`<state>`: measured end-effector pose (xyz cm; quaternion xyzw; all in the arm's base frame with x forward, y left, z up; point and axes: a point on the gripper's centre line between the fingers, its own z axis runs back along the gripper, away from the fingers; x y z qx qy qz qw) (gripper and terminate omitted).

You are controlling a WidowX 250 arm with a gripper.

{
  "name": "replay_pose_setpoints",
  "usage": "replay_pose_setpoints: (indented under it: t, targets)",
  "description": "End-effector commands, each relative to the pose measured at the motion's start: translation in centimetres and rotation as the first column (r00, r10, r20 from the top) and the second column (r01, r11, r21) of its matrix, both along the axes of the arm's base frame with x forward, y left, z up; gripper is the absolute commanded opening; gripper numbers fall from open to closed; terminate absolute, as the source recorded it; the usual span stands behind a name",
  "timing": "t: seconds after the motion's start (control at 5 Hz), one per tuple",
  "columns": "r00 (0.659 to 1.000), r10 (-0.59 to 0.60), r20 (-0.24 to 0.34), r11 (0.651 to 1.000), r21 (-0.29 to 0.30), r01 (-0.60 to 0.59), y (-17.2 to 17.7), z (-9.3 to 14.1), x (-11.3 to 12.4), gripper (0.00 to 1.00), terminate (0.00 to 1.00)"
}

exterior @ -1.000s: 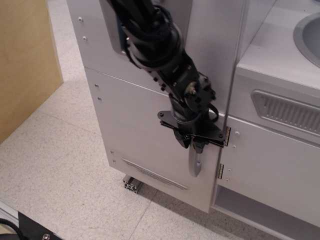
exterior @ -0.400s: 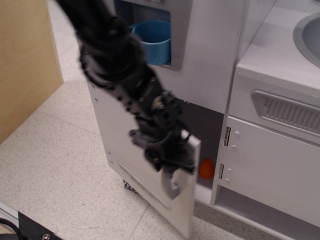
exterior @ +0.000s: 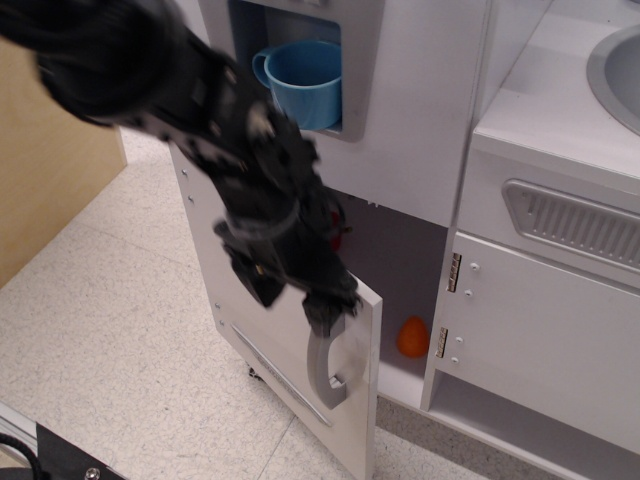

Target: Open low fridge

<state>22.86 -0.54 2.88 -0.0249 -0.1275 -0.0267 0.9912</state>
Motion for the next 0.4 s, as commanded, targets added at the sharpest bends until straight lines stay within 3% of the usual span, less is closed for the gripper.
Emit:
replay_pose_setpoints:
  t: [0.0,0.2]
  targets:
    - [0.994,0.056,0.091,0.997,-0.056,-0.051,-1.8,5.3,2.5,1.00,0.00]
    - [0.994,0.064,0.091,0.997,-0.037,-0.061,-3.4,3.9,5.0,1.00,0.00]
